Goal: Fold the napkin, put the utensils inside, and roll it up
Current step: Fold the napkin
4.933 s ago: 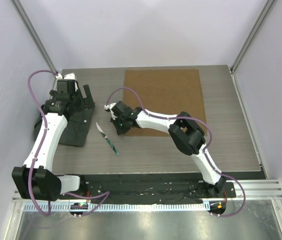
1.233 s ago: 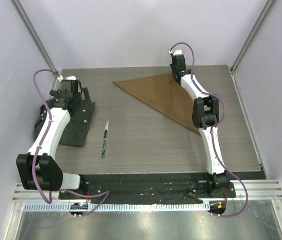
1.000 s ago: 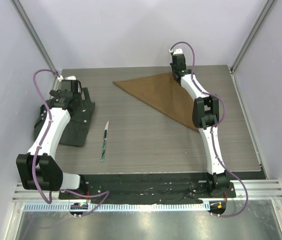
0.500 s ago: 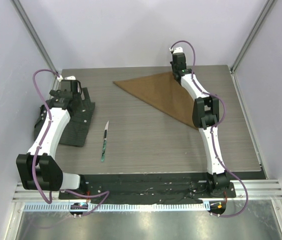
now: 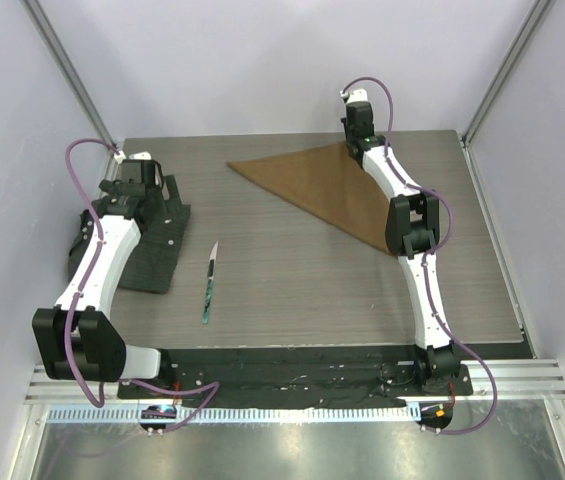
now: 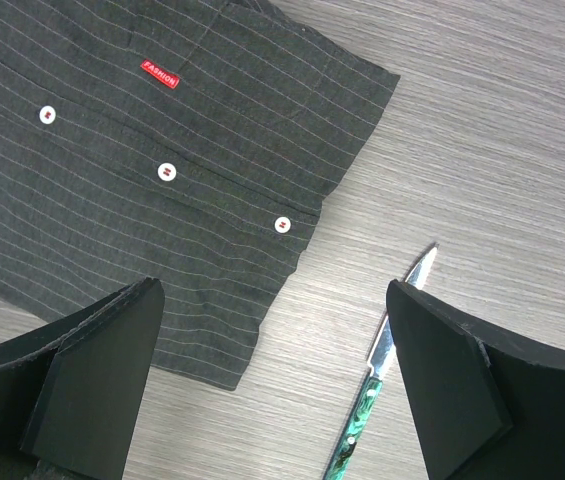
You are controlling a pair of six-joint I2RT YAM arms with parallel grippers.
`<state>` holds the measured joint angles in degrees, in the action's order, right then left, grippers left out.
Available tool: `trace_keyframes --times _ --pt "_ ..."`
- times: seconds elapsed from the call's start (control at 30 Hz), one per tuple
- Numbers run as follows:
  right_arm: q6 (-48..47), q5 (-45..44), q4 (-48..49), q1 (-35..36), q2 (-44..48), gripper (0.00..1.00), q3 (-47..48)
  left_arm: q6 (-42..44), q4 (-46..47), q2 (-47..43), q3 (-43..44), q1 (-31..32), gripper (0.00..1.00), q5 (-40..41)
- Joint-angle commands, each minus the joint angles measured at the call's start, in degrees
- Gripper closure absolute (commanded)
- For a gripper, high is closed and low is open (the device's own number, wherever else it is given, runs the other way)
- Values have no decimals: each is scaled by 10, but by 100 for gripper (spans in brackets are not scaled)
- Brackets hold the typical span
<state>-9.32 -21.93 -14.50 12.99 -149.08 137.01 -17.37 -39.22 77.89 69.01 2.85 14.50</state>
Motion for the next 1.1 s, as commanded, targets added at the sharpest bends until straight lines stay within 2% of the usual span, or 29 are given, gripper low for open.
trace_keyframes --times 0.0,0.8,0.83,0.87,0.97,1.07 --pt "2 -8 40 -1 47 99 29 5 23 -5 2 -5 0 1" --pt "-26 -14 78 -2 -17 99 58 5 22 4 2 -8 0 1" --pt "-27 -17 77 -2 -19 94 58 5 23 5 2 -8 0 1" --pt "-26 -17 79 -2 -19 77 57 5 22 6 2 -8 0 0" --pt "-26 -8 77 -2 -15 43 55 5 20 8 3 -8 0 -2" --pt "-26 1 79 -2 4 31 42 5 20 8 3 -8 0 -3"
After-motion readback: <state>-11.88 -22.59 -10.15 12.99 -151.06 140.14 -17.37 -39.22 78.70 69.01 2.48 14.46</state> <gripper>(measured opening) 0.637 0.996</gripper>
